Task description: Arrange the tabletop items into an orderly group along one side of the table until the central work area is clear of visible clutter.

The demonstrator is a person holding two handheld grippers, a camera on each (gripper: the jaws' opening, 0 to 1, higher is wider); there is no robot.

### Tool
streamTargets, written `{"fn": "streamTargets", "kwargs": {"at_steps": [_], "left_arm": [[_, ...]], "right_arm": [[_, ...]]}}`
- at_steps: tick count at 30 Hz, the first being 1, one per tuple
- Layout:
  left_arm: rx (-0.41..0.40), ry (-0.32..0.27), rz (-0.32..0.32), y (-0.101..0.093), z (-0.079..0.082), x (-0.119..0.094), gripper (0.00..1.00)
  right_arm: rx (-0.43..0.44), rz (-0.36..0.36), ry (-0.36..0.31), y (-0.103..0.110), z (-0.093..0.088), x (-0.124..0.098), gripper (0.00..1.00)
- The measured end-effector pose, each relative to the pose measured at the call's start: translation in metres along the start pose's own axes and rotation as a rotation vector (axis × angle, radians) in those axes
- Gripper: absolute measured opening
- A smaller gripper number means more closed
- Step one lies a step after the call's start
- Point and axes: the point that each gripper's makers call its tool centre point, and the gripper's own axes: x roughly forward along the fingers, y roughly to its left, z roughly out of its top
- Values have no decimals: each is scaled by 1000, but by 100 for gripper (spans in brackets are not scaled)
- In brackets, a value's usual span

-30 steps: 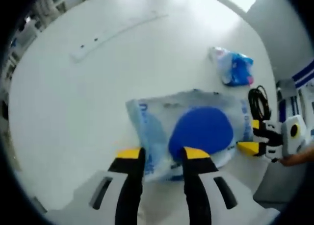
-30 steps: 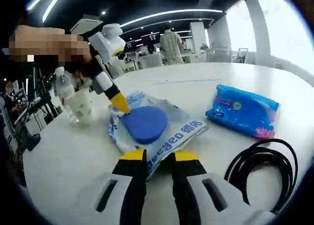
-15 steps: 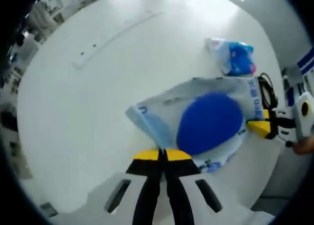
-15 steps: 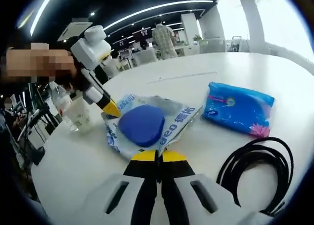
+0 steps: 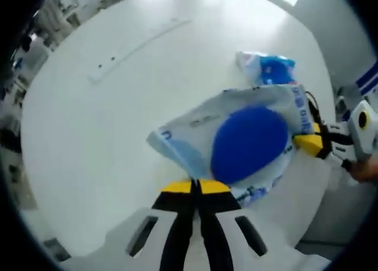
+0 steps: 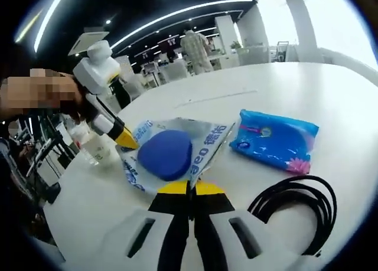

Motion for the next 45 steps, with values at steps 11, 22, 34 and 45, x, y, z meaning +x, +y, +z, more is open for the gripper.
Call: {"fn": "streamTargets", "kwargs": {"at_steps": [11, 22, 34, 45], "left_arm": [[-90, -69, 3, -8, 0, -12, 0], [-167, -145, 15, -15, -1, -20, 1], [-235, -174, 13, -17, -16, -18, 3], [-240, -239, 82, -10, -26, -17, 2]], "right_arm": [[-28, 9, 12, -6, 7, 0, 0], [-79, 38, 39, -14, 12, 8, 0], [-133, 81, 70, -12, 14, 20, 0], [-198, 125, 111, -6, 9, 36, 0]]}}
